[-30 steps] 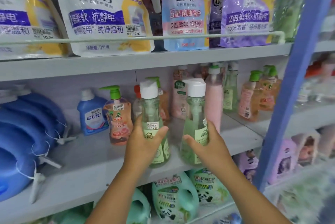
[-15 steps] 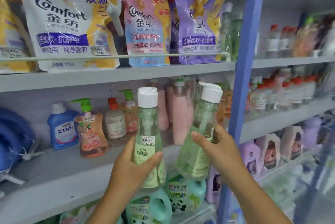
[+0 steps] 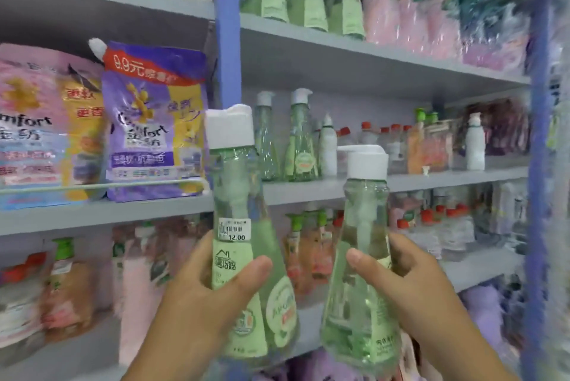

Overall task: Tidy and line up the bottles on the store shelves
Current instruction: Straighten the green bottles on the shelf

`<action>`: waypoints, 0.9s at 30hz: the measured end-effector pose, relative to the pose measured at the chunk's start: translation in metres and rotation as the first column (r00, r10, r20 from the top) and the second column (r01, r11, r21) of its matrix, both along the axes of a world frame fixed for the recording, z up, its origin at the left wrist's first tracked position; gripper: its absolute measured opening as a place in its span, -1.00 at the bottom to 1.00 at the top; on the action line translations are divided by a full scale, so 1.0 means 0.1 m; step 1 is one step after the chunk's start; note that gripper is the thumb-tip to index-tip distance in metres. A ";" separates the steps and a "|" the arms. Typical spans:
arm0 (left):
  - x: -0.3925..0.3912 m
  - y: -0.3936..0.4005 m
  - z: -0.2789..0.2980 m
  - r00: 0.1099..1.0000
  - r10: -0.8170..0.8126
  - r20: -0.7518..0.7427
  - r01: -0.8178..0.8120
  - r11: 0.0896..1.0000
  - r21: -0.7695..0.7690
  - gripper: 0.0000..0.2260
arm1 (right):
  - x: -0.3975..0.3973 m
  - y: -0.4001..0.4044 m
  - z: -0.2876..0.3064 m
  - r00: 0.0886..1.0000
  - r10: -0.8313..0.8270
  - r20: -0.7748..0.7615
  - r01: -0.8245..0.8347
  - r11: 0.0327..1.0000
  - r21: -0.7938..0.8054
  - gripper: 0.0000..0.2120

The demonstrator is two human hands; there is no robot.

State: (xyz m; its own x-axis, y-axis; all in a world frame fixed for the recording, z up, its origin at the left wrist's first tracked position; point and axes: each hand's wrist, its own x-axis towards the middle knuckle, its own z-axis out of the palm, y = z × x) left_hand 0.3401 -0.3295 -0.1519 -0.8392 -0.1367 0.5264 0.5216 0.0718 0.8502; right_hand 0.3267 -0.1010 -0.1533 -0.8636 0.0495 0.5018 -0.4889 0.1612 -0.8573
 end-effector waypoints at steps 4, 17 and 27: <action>-0.35 0.63 0.46 0.999 0.001 -0.034 -0.004 0.998 -0.066 -0.75 | -0.35 0.68 0.51 0.997 -0.028 -0.067 0.032 0.998 0.054 -0.55; -2.61 1.89 1.44 0.997 0.058 -0.059 -0.071 0.964 -0.255 -0.60 | -1.90 1.83 1.44 0.936 -0.219 -0.276 0.248 0.966 0.073 -0.70; -3.29 2.33 1.42 0.982 0.107 0.155 -0.056 0.951 -0.304 -0.63 | -3.19 2.19 1.71 0.961 -0.124 -0.246 0.164 0.975 0.149 -0.69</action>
State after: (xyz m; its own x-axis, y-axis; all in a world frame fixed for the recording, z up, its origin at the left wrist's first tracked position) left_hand 0.0109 -0.0965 -0.0096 -0.9111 -0.0673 0.4066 0.3554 0.3710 0.8579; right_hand 0.0081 0.1178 0.0178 -0.7107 0.0633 0.7006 -0.6336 0.3752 -0.6766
